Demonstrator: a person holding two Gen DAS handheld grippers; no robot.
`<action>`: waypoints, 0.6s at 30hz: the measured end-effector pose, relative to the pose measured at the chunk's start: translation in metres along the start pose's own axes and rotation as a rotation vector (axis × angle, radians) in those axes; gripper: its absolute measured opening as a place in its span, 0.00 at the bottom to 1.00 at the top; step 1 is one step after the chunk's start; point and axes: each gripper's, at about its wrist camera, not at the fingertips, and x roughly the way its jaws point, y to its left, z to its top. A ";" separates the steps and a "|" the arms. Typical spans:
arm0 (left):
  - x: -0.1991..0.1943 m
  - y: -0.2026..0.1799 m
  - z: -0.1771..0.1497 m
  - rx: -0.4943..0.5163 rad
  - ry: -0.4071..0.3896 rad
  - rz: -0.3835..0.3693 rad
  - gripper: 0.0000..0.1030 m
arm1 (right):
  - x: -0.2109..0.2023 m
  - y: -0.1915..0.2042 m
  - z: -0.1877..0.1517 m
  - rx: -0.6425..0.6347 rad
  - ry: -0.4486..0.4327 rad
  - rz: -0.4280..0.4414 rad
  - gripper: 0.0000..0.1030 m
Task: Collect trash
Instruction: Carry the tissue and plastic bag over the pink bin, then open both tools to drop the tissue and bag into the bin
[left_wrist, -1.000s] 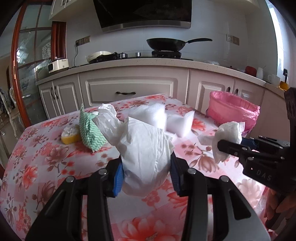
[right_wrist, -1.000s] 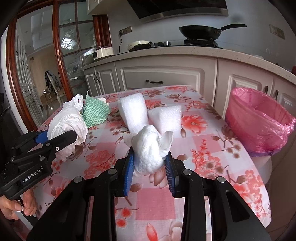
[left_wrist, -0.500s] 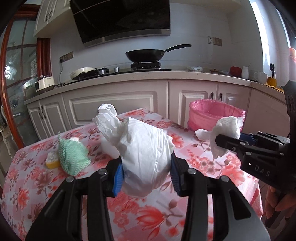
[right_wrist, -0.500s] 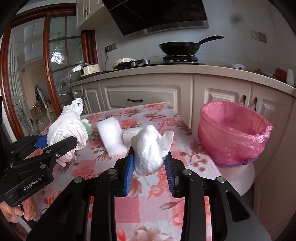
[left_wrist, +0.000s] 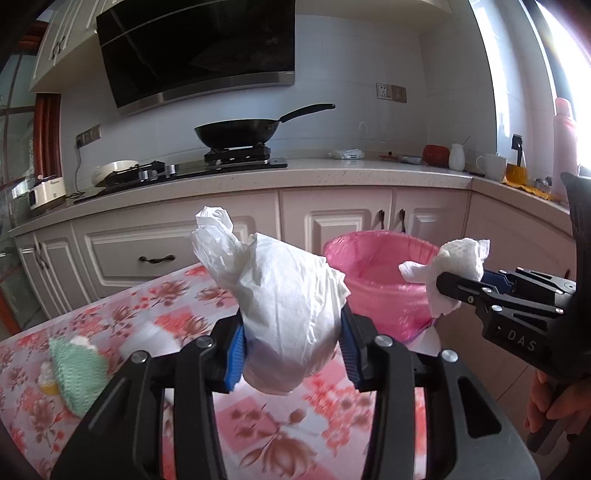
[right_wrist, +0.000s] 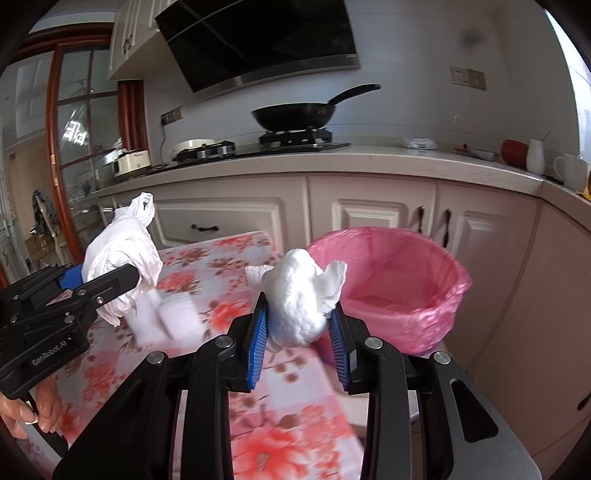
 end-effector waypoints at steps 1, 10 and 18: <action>0.007 -0.004 0.005 0.007 0.001 -0.013 0.40 | 0.002 -0.004 0.002 0.005 -0.003 -0.007 0.31; 0.069 -0.025 0.043 0.018 0.006 -0.102 0.40 | 0.033 -0.055 0.029 0.048 -0.005 -0.057 0.31; 0.132 -0.047 0.074 0.022 0.026 -0.182 0.41 | 0.070 -0.096 0.049 0.065 0.018 -0.079 0.31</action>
